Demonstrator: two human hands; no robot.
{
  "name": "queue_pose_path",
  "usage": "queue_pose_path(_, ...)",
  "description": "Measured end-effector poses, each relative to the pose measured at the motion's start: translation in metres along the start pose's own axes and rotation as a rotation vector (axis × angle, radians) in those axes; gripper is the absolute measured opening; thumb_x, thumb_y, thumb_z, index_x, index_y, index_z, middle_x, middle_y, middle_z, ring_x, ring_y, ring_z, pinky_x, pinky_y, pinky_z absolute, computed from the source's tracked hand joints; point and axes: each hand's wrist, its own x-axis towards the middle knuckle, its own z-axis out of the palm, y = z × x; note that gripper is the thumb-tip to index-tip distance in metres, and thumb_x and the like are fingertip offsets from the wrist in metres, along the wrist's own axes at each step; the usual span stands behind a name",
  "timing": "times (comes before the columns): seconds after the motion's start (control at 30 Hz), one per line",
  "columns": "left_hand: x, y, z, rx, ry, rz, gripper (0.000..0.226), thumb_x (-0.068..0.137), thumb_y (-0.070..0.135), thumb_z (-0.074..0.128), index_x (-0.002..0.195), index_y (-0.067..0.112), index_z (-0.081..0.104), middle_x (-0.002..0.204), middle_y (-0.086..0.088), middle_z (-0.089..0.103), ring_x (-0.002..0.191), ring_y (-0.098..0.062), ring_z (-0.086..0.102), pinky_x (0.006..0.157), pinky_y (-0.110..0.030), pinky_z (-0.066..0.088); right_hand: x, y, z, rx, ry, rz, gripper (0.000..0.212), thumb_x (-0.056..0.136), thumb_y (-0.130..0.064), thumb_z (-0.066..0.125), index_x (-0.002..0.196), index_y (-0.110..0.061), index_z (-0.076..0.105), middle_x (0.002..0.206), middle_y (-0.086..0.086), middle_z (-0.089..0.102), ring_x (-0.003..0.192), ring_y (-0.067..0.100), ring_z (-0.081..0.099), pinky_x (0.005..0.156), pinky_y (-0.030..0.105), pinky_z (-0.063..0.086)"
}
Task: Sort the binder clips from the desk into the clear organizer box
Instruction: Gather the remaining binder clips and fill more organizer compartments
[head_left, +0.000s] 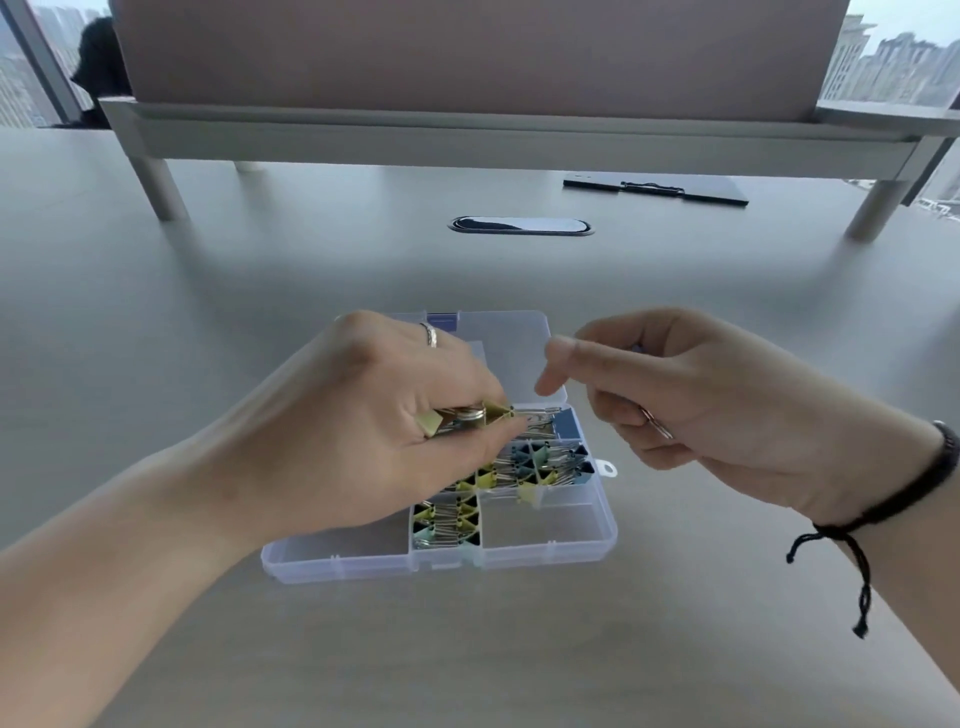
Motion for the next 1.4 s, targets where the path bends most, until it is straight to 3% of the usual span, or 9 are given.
queue_pose_path(0.13,0.001,0.0,-0.001,-0.013,-0.022,0.049,0.016,0.085,0.03,0.073,0.089,0.016,0.079,0.06,0.016,0.05,0.054,0.004,0.044,0.054,-0.013,0.035,-0.004,-0.004,-0.001,-0.144,-0.139,-0.095,0.042,0.071,-0.059,0.068,0.089,-0.022,0.078,0.055,0.0,0.03,0.053,0.023,0.021,0.046,0.025,0.023)
queue_pose_path(0.3,0.001,0.0,-0.002,-0.022,-0.054,0.06,0.016,0.087,0.032,0.071,0.093,0.019,0.08,0.063,0.02,0.046,0.054,0.001,0.044,0.051,-0.021,0.039,-0.008,-0.006,-0.001,-0.342,-0.139,-0.125,0.038,0.065,-0.061,0.063,0.082,-0.03,0.077,0.052,0.004,0.038,0.048,0.019,0.029,0.048,0.027,0.023)
queue_pose_path(0.5,-0.001,-0.003,-0.004,-0.073,-0.165,-0.035,0.04,0.067,0.059,0.078,0.097,0.032,0.078,0.064,0.028,0.052,0.058,0.008,0.052,0.055,-0.007,0.035,-0.01,-0.006,0.0,-0.494,-0.17,-0.054,0.016,0.077,-0.047,0.069,0.082,-0.033,0.075,0.054,-0.001,0.044,0.041,0.01,0.034,0.04,0.018,0.029)
queue_pose_path(0.63,-0.004,-0.006,-0.009,-0.166,-0.23,-0.191,0.058,0.052,0.078,0.073,0.096,0.04,0.076,0.06,0.006,0.059,0.049,-0.013,0.059,0.042,-0.02,0.044,-0.015,-0.006,0.001,-0.645,-0.184,-0.04,0.021,0.076,-0.055,0.062,0.086,-0.038,0.07,0.054,0.002,0.044,0.042,0.011,0.033,0.042,0.02,0.027)
queue_pose_path(0.77,-0.001,-0.009,-0.009,-0.12,-0.18,-0.141,0.044,0.072,0.071,0.063,0.089,0.033,0.077,0.05,0.005,0.051,0.045,-0.012,0.051,0.046,-0.013,0.034,-0.02,-0.008,0.002,-0.736,-0.169,-0.054,0.02,0.077,-0.057,0.061,0.086,-0.041,0.068,0.06,0.006,0.053,0.042,0.01,0.035,0.041,0.017,0.027)
queue_pose_path(0.9,-0.001,-0.01,-0.008,-0.095,-0.171,-0.145,0.036,0.083,0.065,0.059,0.09,0.033,0.076,0.05,0.005,0.057,0.045,-0.014,0.056,0.047,-0.018,0.038,-0.022,-0.011,0.003,-0.789,-0.168,-0.044,0.019,0.075,-0.058,0.06,0.086,-0.044,0.066,0.056,-0.005,0.057,0.042,0.006,0.038,0.041,0.016,0.03)
queue_pose_path(1.13,0.001,-0.008,-0.005,-0.045,-0.131,-0.097,0.036,0.086,0.059,0.06,0.087,0.028,0.078,0.055,0.008,0.061,0.05,-0.012,0.056,0.048,-0.028,0.044,-0.023,-0.012,0.008,-0.779,-0.195,-0.029,0.02,0.074,-0.056,0.065,0.087,-0.043,0.07,0.051,-0.025,0.056,0.043,0.003,0.046,0.043,0.012,0.035)
queue_pose_path(1.27,0.0,-0.006,-0.002,-0.035,-0.112,-0.073,0.029,0.086,0.051,0.065,0.087,0.025,0.079,0.061,0.014,0.065,0.053,-0.006,0.058,0.049,-0.021,0.043,-0.019,-0.011,0.008,-0.733,-0.088,-0.122,0.028,0.07,-0.064,0.063,0.086,-0.042,0.071,0.058,-0.006,0.055,0.042,0.006,0.038,0.044,0.019,0.032)
queue_pose_path(1.4,-0.002,-0.001,0.005,-0.171,-0.061,-0.133,0.012,0.081,0.03,0.072,0.082,0.02,0.078,0.054,0.034,0.052,0.055,0.018,0.052,0.055,0.002,0.034,-0.009,-0.004,0.017,-0.263,0.081,-0.169,0.031,0.086,-0.053,0.059,0.083,-0.026,0.074,0.061,0.013,0.046,0.045,0.016,0.038,0.045,0.026,0.032)
